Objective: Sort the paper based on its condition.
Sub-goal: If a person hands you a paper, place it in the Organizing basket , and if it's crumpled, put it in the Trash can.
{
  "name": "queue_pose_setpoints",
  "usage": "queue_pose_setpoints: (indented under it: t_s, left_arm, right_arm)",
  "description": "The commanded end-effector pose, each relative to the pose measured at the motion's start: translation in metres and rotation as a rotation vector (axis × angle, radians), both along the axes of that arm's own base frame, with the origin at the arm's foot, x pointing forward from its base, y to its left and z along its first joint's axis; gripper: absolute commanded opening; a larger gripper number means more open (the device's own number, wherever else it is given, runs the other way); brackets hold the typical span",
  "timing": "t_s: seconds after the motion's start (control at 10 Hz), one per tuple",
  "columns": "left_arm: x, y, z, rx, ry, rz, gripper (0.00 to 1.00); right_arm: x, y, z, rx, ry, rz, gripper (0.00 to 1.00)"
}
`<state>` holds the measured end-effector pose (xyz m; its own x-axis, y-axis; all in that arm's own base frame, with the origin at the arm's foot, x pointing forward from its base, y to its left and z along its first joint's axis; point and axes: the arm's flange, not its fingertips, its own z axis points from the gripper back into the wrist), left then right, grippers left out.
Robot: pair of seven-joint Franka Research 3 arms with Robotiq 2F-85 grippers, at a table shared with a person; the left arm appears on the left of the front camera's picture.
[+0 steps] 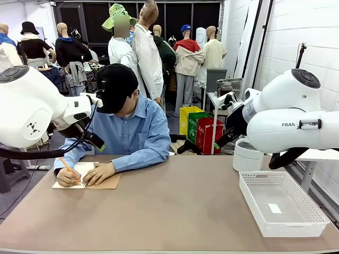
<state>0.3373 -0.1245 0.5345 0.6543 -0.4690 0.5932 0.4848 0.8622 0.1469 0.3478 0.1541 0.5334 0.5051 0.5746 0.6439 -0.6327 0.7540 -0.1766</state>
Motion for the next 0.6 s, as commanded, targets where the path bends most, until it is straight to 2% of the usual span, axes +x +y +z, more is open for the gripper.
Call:
queue_pose_setpoints:
  t_s: [0.0, 0.1, 0.5]
  left_arm:
    - [-0.0017, -0.0012, 0.0018, -0.043, -0.031, -0.017, 1.0]
    - [0.0, 0.0, 0.0, 0.0, 0.0, 0.0, 1.0]
    - [0.0, 0.0, 0.0, 0.0, 0.0, 0.0, 1.0]
  right_arm:
    - [0.0009, -0.0001, -0.001, 0.025, 0.007, 0.008, 1.0]
    - [0.0, 0.0, 0.0, 0.0, 0.0, 0.0, 1.0]
    - [0.0, 0.0, 0.0, 0.0, 0.0, 0.0, 1.0]
